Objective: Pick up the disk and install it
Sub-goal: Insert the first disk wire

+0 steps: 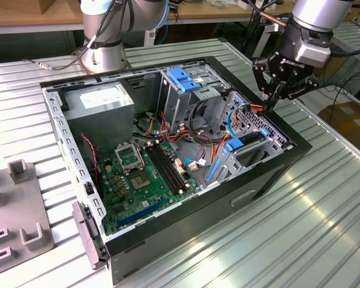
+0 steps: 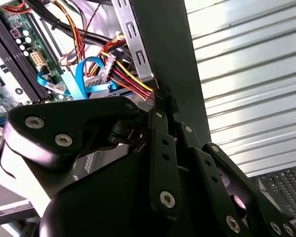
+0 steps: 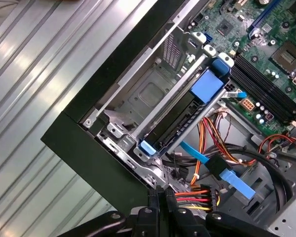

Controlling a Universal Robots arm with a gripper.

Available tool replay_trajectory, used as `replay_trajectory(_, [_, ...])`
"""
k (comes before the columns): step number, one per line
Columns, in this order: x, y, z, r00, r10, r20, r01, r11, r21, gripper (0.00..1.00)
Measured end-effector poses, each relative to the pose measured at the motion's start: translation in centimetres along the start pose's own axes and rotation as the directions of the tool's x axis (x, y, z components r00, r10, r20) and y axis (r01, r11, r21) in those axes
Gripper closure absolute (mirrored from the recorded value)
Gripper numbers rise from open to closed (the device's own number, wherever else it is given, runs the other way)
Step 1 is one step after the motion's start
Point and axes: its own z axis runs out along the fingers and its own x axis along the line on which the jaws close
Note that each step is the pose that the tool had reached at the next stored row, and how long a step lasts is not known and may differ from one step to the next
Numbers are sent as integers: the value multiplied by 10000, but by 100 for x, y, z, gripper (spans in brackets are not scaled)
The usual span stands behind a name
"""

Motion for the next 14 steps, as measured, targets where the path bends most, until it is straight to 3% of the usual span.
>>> replay_trajectory(2, [-4,3,0,9999,124,0,-124,9999,-8,83])
replay_trajectory(14, [-213,247,-11,9999,154,-8,-154,9999,15,83])
